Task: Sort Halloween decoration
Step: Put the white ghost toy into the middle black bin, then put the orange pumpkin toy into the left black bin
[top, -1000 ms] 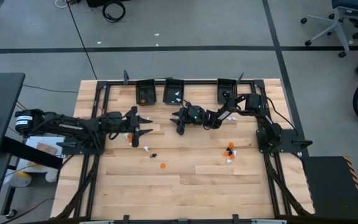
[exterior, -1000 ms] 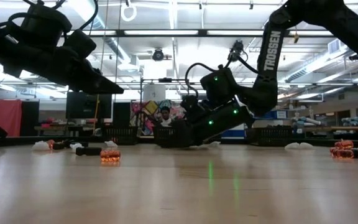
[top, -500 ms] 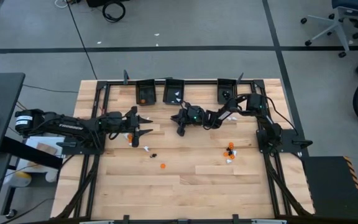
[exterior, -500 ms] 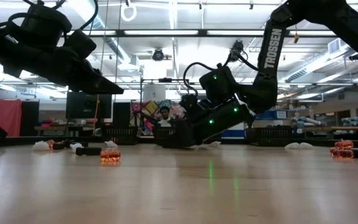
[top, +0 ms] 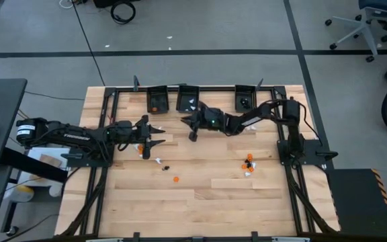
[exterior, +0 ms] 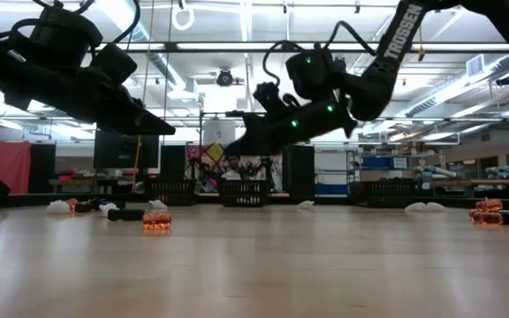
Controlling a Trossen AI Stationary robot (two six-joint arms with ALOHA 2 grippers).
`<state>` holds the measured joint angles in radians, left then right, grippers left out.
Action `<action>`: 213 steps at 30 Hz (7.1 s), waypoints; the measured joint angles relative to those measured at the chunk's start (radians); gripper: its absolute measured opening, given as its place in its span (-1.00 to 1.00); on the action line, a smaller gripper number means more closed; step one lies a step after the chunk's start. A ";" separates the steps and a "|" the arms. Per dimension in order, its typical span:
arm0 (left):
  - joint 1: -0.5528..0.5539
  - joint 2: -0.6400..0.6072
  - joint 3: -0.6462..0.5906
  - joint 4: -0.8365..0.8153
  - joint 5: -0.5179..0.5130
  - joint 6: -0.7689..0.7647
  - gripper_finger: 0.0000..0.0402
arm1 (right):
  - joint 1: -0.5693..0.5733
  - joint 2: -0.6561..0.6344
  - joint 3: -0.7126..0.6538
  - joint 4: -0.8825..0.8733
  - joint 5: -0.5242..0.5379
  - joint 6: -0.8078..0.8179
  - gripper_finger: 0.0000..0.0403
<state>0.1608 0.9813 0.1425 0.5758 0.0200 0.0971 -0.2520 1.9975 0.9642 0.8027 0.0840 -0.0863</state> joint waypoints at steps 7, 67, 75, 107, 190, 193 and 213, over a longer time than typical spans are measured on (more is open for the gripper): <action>0.000 0.000 0.000 0.000 0.000 0.000 -0.15 | -0.095 0.077 0.155 -0.054 0.030 0.016 -0.77; -0.001 0.000 0.000 -0.010 0.000 -0.005 -0.15 | -0.090 0.084 -0.433 0.373 0.209 0.245 0.18; -0.001 0.000 0.000 -0.009 0.000 -0.003 -0.15 | -0.092 0.107 -0.407 0.364 0.183 0.216 -0.14; -0.001 0.000 0.000 -0.011 0.000 -0.008 -0.15 | -0.014 -0.167 -0.098 -0.332 0.323 0.263 -0.74; 0.001 0.000 0.000 0.059 0.000 0.120 -0.15 | 0.458 -0.775 -0.254 -1.660 -0.070 0.659 0.15; 0.001 0.000 0.000 0.056 0.000 0.128 -0.14 | 0.461 -0.764 -0.256 -1.671 -0.060 0.655 0.24; 0.006 0.000 0.000 0.034 0.000 0.133 -0.14 | 0.452 -0.740 -0.401 -1.497 -0.070 0.640 0.07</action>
<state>0.1665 0.9813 0.1425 0.6098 0.0196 0.2298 0.1997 1.2575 0.5630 -0.6941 0.0143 0.5541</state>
